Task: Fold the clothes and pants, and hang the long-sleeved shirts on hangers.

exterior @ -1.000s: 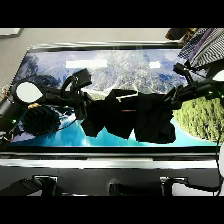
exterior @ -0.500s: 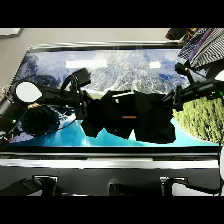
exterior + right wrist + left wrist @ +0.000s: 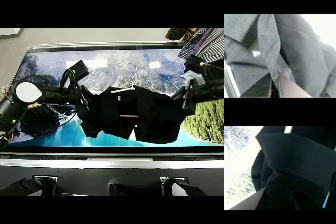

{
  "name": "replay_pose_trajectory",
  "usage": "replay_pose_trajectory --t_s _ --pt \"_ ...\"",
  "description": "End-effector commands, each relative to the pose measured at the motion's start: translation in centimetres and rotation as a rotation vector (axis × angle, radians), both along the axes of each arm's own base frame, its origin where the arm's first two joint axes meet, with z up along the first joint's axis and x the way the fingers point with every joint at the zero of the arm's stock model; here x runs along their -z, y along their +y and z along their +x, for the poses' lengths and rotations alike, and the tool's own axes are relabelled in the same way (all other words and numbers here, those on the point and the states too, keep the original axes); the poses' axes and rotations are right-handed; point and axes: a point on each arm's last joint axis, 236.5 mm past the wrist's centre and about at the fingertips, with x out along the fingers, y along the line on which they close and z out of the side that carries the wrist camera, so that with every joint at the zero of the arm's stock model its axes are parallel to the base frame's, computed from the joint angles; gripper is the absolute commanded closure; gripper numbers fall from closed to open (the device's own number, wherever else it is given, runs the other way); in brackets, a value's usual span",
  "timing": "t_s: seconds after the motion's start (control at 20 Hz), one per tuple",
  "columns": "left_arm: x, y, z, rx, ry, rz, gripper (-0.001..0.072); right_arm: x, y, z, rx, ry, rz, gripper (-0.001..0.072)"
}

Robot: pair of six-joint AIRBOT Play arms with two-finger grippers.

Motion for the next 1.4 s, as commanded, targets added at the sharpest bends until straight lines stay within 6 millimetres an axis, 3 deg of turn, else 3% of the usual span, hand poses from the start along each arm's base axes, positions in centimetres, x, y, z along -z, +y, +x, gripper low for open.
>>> replay_pose_trajectory --t_s 0.0,0.05,0.3,0.55,0.7,0.8,1.05,1.35 --pt "-1.1 0.3 1.6 -0.11 0.007 -0.064 0.0252 -2.9 -0.7 -1.5 0.084 -0.085 -0.057 0.0672" --pt "-1.9 0.8 2.7 -0.183 0.011 -0.113 0.0126 -3.6 -0.9 -2.0 0.11 -0.102 -0.072 0.0672" --pt "-7.0 4.5 6.7 -0.48 0.013 -0.353 0.0101 -7.9 -3.0 -3.5 0.363 -0.225 -0.112 0.0672" --pt "-10.2 5.5 6.1 -0.511 -0.028 -0.423 0.0102 -11.7 -6.3 -5.4 0.69 -0.31 -0.089 0.0669" --pt "-10.9 5.4 5.5 -0.523 -0.009 -0.454 0.0102 -13.2 -6.2 -6.6 0.708 -0.372 -0.08 0.0669" --pt "-11.0 5.2 5.4 -0.524 -0.002 -0.463 0.0102 -14.4 -6.7 -7.0 0.808 -0.388 -0.016 0.0669" --pt "-11.0 4.3 4.7 -0.508 0.015 -0.468 0.0102 -15.5 -14.4 -10.1 1.28 -0.398 -0.027 0.0671" --pt "-11.0 3.8 4.5 -0.496 0.018 -0.468 0.0102 -20.9 -21.0 -14.7 1.693 -0.51 0.008 0.0672"
